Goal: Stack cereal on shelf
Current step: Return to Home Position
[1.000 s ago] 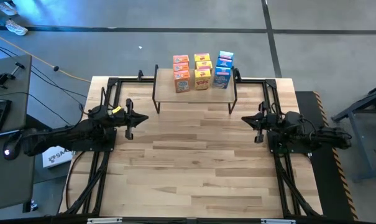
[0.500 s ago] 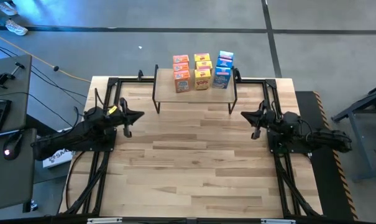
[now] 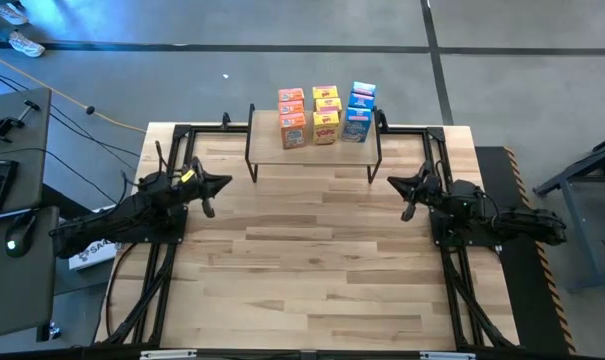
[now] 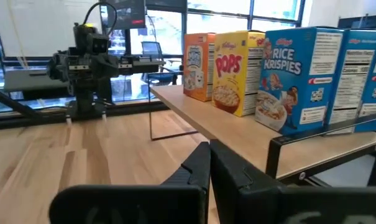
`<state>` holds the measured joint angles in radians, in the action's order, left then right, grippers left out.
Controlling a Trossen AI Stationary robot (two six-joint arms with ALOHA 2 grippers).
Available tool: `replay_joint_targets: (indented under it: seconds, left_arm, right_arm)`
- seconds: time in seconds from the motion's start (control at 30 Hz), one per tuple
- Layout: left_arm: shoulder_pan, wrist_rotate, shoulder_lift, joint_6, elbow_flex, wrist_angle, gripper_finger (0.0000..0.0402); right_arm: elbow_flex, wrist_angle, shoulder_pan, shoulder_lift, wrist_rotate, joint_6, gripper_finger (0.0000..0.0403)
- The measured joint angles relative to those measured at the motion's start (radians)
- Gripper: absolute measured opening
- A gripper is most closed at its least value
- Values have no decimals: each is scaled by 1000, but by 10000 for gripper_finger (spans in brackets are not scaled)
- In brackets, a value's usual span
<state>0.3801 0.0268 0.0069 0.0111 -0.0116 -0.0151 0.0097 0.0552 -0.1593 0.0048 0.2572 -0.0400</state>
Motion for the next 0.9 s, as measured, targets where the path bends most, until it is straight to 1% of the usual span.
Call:
replay_joint_targets:
  seconds: [0.13, 0.27, 0.37, 0.47, 0.6, 0.8, 0.9]
  left_arm:
    - [0, -67, 10, 38, 0, 4, 0]
    - [0, -66, 20, 38, 0, 2, 0]
    - [0, -66, 31, 38, 0, 4, 0]
    - [0, -65, 50, 50, 0, 3, 0]
    - [0, -68, 90, 122, 0, 3, 0]
    - [0, -150, 141, 171, 0, -13, 0]
    - [0, -151, 147, 170, 0, -13, 0]
  right_arm:
    - [0, 3, 0, 0, 32, -11, 0]
    - [0, 9, 0, 0, 81, -50, 0]
    - [0, 12, 0, 0, 113, -46, 0]
    - [0, 12, 0, 2, 113, -46, 0]
    - [0, 12, 0, 2, 113, -53, 0]
    - [-1, 12, 0, 2, 111, -73, 0]
    - [-1, 12, 0, 2, 110, -73, 0]
